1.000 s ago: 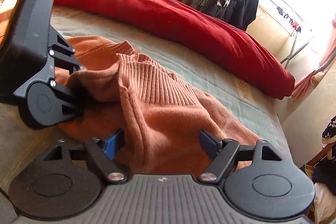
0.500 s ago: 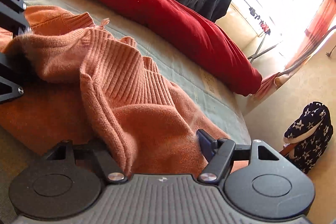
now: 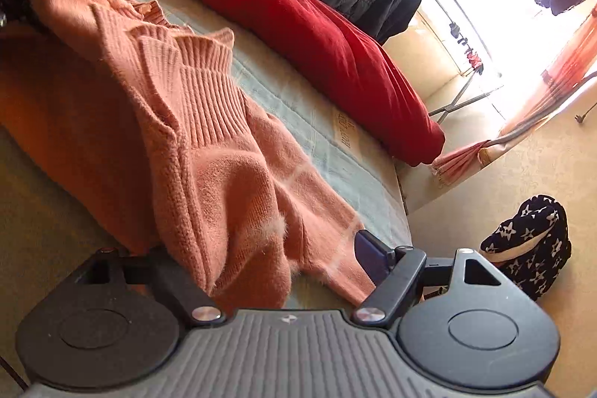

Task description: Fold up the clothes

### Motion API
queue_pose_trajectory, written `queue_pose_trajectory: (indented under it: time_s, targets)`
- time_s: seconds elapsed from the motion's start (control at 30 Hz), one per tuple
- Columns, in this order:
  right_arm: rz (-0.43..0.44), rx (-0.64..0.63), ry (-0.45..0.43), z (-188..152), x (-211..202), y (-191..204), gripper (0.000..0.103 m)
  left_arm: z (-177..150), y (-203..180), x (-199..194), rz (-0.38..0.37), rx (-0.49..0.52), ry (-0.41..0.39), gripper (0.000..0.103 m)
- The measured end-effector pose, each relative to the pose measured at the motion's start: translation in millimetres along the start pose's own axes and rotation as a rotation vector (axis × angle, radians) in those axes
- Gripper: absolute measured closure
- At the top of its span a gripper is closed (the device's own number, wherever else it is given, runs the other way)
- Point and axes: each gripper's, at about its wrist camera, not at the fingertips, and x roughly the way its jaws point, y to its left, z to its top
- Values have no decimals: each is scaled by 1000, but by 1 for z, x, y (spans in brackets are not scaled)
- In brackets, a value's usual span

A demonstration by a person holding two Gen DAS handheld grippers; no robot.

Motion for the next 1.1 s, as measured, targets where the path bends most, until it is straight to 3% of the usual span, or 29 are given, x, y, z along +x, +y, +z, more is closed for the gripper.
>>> queue_pose_trajectory:
  time_s: [0.2,0.27,0.33,0.5,0.7,0.97,1.1]
  targets:
    - [-21,-83,21,-26,-20,-29,21,-21,15,-51,-13,1,55,98]
    - [-13,-97,30,-34,-26,-42,21,-31,18,-68,-50,-8,88,98]
    - [-1,-120,27,-43,-31,-48,19,-44,9,-83,-73,42,120,98]
    - [99,-248,42,-75,-37,-40,17,-79,-21,-103,-169,102,210,97]
    - [137,-299,59,-94,-38,-44,17,-98,-37,-105,-178,227,206,98]
    - [170,-352,-56,-93,-65,-64,17,-107,-27,-125,-193,428,177,98]
    - [253,-413,-55,-106,-75,-65,16,-118,-26,-132,-226,504,191,98]
